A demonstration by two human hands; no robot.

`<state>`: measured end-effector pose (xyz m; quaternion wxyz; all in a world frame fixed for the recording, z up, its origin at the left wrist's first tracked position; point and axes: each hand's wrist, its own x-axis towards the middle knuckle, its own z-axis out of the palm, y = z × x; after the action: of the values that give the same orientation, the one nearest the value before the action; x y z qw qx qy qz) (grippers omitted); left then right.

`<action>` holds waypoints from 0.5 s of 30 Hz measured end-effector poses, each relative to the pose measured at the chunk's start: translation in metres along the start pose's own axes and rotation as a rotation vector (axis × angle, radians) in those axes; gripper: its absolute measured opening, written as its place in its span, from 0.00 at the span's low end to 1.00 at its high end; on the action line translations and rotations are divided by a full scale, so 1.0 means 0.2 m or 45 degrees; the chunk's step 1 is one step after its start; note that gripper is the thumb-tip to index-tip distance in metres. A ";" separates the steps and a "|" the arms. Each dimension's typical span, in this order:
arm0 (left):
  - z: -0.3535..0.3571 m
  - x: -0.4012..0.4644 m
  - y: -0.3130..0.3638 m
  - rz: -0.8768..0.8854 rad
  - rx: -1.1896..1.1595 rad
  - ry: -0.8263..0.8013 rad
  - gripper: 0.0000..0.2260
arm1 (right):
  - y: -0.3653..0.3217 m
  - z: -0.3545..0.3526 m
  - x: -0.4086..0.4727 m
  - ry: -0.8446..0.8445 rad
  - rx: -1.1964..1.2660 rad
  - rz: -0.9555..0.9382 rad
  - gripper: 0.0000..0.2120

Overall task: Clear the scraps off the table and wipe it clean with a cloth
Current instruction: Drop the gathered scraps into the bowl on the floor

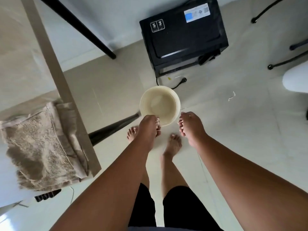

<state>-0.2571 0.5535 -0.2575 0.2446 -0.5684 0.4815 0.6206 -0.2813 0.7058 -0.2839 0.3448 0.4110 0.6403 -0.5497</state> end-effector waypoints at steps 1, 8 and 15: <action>0.00 0.05 -0.02 -0.007 -0.028 0.015 0.03 | 0.01 0.02 0.04 -0.004 -0.003 -0.004 0.10; 0.01 0.40 -0.14 -0.028 -0.146 0.130 0.10 | 0.10 0.13 0.34 -0.012 0.091 0.081 0.08; 0.09 0.64 -0.18 0.041 -0.357 0.108 0.10 | 0.21 0.22 0.53 -0.049 0.158 0.109 0.08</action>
<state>-0.2649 0.5520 -0.3921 0.1323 -0.6149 0.4089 0.6612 -0.2889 0.6798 -0.4022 0.3542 0.4480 0.5800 -0.5809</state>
